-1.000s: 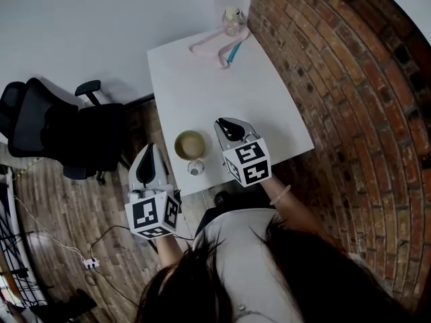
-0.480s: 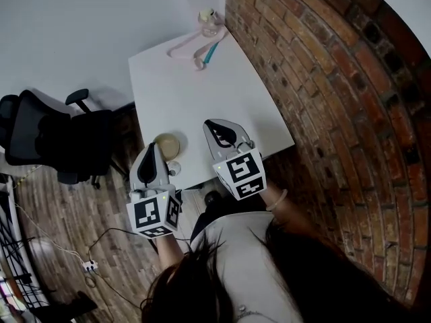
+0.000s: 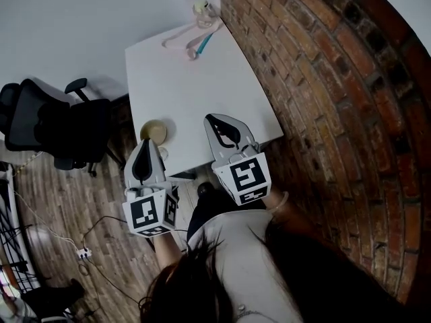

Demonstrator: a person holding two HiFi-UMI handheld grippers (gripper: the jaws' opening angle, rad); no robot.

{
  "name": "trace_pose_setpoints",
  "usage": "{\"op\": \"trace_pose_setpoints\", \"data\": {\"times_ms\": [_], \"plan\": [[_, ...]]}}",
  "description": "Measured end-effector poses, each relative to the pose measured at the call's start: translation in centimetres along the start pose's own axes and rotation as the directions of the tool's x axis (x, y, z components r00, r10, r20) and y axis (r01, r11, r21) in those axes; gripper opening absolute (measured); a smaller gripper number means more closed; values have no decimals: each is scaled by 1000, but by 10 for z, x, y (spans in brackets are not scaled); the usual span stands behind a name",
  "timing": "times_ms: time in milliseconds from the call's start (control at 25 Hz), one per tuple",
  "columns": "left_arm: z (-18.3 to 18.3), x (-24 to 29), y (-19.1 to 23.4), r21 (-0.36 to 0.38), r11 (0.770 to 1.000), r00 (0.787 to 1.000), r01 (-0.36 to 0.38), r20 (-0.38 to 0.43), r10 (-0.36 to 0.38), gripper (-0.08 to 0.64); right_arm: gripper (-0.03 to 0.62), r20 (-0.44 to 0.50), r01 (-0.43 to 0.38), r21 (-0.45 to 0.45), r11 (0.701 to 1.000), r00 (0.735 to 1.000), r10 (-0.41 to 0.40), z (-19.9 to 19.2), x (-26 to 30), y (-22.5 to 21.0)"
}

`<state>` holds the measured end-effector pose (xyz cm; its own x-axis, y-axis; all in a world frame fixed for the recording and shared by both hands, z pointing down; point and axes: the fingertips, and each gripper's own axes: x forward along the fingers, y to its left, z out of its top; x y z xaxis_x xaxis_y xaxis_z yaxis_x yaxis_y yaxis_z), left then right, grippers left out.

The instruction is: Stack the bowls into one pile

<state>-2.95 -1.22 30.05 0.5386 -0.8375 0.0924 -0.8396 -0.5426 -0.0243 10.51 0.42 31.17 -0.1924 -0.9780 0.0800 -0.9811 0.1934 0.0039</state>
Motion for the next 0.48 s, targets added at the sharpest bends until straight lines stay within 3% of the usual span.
{"op": "trace_pose_setpoints", "data": {"times_ms": [480], "plan": [[2,-40,-27,7,999,999,-43,16,43,0,2,59,2,-2,1000,998,-2,11,-53,-1]]}}
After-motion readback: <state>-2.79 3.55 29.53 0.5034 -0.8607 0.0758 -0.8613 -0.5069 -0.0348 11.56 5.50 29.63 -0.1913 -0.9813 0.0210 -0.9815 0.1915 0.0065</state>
